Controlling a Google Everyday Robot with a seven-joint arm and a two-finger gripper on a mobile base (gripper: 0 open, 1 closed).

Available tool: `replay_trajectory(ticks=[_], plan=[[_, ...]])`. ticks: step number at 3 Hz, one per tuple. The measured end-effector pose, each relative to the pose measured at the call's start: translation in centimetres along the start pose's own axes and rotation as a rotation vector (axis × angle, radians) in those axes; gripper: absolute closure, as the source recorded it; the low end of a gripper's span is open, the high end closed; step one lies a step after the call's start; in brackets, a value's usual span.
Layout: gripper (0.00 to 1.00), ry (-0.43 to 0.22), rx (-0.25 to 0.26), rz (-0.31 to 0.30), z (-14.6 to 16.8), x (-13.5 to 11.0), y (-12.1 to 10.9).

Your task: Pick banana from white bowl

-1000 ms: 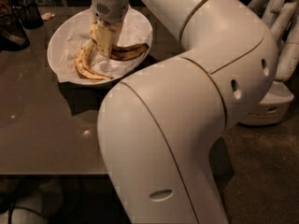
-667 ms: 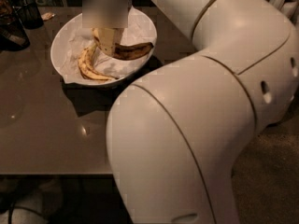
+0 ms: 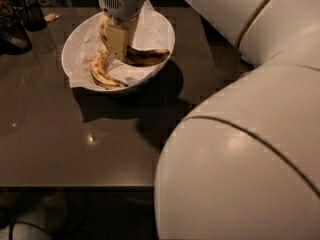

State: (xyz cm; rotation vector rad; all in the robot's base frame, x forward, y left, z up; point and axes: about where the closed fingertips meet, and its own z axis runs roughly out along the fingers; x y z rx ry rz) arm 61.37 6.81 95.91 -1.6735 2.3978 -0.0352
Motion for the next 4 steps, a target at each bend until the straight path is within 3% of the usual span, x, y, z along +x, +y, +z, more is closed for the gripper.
replay_trajectory(ticks=[2, 3, 4], plan=[[1.00, -0.094, 0.080, 0.023, -3.4, 2.1, 2.1], [1.00, -0.097, 0.079, 0.019, -3.4, 2.1, 2.1], [1.00, -0.097, 0.007, 0.017, -5.3, 2.5, 4.1]])
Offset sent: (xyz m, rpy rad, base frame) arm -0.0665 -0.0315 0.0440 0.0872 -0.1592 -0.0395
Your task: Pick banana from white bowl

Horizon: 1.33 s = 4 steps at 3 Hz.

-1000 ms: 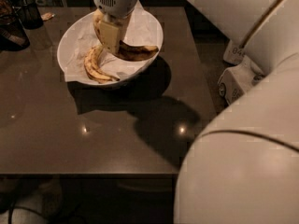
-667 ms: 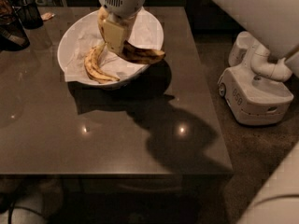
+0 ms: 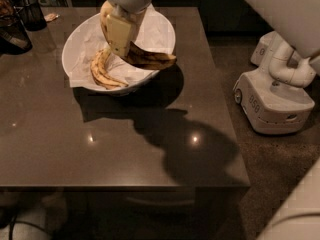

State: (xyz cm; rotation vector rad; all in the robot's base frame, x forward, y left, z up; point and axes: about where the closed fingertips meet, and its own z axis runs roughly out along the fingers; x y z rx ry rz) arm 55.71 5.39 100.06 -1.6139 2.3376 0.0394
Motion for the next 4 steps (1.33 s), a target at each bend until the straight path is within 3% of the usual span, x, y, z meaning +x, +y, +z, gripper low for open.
replay_trajectory(ticks=[2, 4], plan=[[1.00, -0.003, 0.014, -0.015, 0.2, 0.0, 0.7], [1.00, 0.078, -0.057, -0.016, 2.3, 1.7, 4.8]])
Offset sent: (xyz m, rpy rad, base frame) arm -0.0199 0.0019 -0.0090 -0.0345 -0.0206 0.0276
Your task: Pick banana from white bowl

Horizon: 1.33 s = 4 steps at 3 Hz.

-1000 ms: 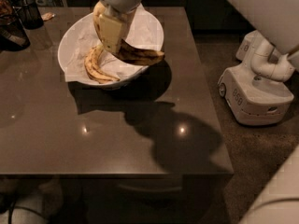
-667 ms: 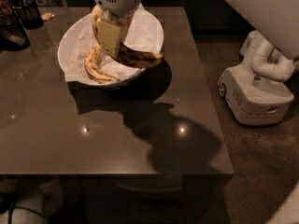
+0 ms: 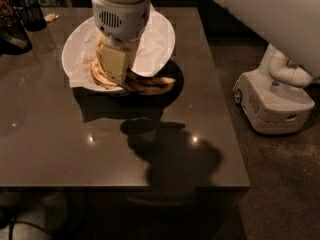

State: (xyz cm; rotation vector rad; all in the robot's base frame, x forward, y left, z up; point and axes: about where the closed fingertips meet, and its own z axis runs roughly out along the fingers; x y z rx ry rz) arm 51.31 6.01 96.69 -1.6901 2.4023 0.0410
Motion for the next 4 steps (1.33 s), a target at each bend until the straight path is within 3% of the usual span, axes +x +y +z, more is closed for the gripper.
replay_trajectory(ticks=[2, 4], plan=[[1.00, -0.002, -0.002, 0.002, 0.0, 0.1, 0.3], [1.00, 0.028, -0.072, 0.039, 0.8, 2.0, 4.5]])
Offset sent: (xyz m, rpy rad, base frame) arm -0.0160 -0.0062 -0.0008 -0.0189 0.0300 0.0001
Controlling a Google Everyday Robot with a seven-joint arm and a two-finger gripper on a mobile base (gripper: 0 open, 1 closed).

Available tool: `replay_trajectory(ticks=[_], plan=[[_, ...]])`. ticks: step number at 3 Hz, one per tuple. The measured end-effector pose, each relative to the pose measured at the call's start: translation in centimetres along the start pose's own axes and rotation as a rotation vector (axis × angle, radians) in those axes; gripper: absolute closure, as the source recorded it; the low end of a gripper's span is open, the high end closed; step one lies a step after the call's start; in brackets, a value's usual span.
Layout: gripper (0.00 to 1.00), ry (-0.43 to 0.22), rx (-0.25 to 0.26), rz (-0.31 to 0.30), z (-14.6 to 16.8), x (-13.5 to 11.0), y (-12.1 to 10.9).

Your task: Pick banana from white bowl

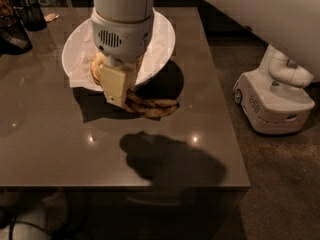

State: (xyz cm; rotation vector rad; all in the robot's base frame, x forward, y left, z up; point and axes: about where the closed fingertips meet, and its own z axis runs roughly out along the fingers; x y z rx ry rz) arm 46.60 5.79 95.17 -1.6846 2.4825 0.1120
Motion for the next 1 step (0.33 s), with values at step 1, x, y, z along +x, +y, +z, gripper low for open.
replay_trajectory(ticks=[1], plan=[[1.00, -0.016, 0.006, -0.001, 0.14, -0.55, -0.26]])
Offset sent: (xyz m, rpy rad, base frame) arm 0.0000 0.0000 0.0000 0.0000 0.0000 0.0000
